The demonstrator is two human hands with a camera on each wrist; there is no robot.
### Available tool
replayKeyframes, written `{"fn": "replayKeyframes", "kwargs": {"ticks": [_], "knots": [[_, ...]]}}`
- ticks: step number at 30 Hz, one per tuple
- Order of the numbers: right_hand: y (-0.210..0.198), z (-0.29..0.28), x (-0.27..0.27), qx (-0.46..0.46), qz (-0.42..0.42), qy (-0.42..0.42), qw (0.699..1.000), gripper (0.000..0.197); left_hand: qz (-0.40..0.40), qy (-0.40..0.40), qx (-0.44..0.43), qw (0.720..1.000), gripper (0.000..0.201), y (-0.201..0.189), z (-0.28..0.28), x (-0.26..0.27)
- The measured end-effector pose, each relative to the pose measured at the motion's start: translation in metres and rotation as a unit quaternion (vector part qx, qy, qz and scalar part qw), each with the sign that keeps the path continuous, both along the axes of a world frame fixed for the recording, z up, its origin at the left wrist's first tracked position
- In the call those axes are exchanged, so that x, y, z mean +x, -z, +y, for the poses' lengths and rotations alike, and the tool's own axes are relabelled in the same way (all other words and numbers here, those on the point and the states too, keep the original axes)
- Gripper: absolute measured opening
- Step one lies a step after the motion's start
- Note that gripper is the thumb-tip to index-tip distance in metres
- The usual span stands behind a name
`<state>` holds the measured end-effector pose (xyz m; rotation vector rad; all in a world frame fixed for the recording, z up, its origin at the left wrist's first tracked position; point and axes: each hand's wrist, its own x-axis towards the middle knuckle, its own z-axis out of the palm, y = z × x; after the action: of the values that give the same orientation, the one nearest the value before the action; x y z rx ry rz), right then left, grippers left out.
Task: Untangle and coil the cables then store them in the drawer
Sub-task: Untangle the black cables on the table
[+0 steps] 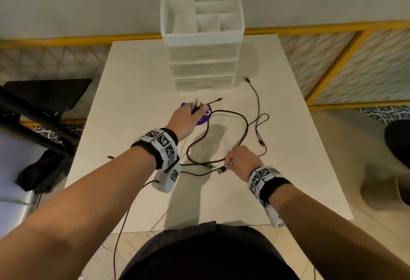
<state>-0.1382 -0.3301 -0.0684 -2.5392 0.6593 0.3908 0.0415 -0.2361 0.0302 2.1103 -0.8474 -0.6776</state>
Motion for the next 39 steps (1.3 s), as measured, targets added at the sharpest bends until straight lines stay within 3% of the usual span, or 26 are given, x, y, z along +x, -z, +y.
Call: {"fn": "replayKeyframes", "kwargs": {"ticks": [8,10,12,14,16,21,25,30,34,37,39], "knots": [[0.016,0.011,-0.006,-0.103,-0.012,-0.057,0.993,0.021,0.075,-0.062,-0.054,0.994,0.031,0.002,0.026,0.003],[0.016,0.011,-0.007,-0.081,-0.038,-0.035,0.995,0.022,0.077,-0.062,-0.055,0.994,0.032,0.004,0.031,0.004],[0.006,0.012,0.000,-0.013,-0.092,0.045,0.995,0.019,0.086,-0.063,-0.051,0.993,0.031,0.008,0.034,0.004],[-0.012,0.013,0.014,0.074,-0.168,0.157,0.970,0.014,0.113,-0.068,-0.062,0.989,0.036,0.013,0.035,0.003],[-0.033,0.017,0.029,0.158,-0.240,0.216,0.933,0.018,0.136,-0.072,-0.070,0.986,0.042,0.013,0.030,0.000],[-0.076,0.031,0.057,0.292,-0.319,0.233,0.871,0.018,0.174,-0.019,-0.106,0.979,0.032,-0.009,0.010,-0.015],[-0.080,0.032,0.063,0.313,-0.352,0.265,0.841,0.017,0.183,-0.004,-0.121,0.976,0.032,-0.016,-0.002,-0.018],[-0.084,0.022,0.062,0.298,-0.371,0.282,0.833,0.006,0.165,0.030,-0.104,0.980,0.036,-0.016,-0.012,-0.020],[-0.079,0.007,0.058,0.305,-0.350,0.291,0.837,0.008,0.158,-0.021,-0.111,0.981,0.032,-0.018,-0.021,-0.017],[-0.060,-0.017,0.051,0.240,-0.306,0.357,0.849,0.021,0.122,-0.025,-0.102,0.987,0.036,-0.017,-0.027,-0.011],[-0.045,-0.038,0.045,0.159,-0.234,0.406,0.869,0.025,0.130,-0.024,-0.121,0.984,0.033,-0.018,-0.030,-0.008]]}}
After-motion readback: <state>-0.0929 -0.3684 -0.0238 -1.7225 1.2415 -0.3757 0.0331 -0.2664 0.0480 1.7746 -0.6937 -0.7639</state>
